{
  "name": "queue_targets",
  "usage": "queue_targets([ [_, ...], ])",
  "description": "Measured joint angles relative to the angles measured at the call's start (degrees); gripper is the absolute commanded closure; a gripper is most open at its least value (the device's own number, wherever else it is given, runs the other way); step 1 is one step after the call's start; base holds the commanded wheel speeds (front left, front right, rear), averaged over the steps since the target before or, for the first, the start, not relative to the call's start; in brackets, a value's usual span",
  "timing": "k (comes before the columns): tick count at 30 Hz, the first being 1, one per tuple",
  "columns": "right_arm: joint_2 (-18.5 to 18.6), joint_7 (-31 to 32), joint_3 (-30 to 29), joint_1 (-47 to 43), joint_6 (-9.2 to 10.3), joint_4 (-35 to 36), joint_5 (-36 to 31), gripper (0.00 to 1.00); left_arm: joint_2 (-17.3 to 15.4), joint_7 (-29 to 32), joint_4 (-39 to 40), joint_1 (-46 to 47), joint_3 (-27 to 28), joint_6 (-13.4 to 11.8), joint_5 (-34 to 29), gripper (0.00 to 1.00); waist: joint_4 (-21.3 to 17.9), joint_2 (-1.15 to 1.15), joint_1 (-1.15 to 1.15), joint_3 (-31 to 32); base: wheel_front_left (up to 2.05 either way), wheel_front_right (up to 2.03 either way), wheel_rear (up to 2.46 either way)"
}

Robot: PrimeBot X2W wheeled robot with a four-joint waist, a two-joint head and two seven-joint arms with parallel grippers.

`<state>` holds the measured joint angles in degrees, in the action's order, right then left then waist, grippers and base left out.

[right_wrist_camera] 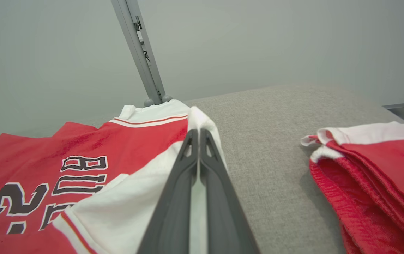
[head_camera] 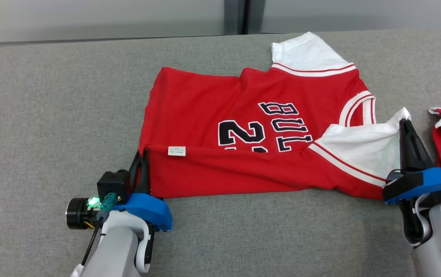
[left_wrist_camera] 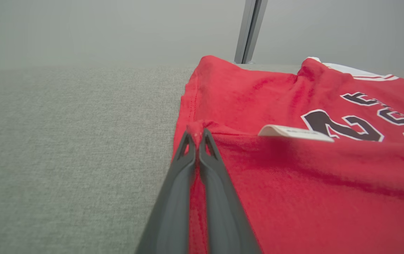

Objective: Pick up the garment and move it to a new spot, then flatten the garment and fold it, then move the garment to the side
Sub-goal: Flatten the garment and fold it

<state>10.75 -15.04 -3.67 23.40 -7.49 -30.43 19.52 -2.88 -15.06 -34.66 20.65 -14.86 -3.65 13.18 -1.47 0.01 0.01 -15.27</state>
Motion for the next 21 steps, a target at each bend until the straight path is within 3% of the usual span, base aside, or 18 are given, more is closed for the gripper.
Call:
queue_targets([
  [5, -0.1, 0.0, -0.5, 1.8, 0.0, -1.9, -1.7, 1.0, 0.0, 0.0, -1.4, 1.7, -1.2, 0.2, 0.2, 0.97, 0.6, 0.0, 0.0, -1.4, 0.0, 0.0, 0.0],
  [6, -0.1, 0.0, -0.7, 2.0, 0.0, -2.0, -2.6, 1.0, 0.0, 0.0, -1.5, 1.7, -1.4, 0.1, 0.6, 0.58, 0.6, 0.0, 0.0, -1.5, 0.0, 0.0, 0.0],
  [7, -0.1, 0.0, -0.7, 2.3, 0.0, -2.2, -3.1, 0.11, 0.0, 0.0, -1.7, 1.7, -1.6, 0.1, 1.5, 0.13, 0.7, 0.0, -0.01, -1.5, 0.0, 0.0, 0.0],
  [8, -0.4, 0.0, -1.0, 2.3, 0.0, -2.2, -3.2, 0.0, 0.0, 0.0, -1.8, 1.7, -1.7, 0.1, 2.7, 0.0, 0.7, 0.0, -0.01, -1.5, 0.0, 0.0, 0.0],
  [21, -1.5, 0.0, -3.0, -6.0, 0.0, 1.6, -1.1, 0.0, 0.0, 0.0, -1.0, -5.0, -3.0, -1.4, 9.8, 0.0, 0.1, -0.01, -0.02, 0.0, 0.0, 0.0, 0.0],
])
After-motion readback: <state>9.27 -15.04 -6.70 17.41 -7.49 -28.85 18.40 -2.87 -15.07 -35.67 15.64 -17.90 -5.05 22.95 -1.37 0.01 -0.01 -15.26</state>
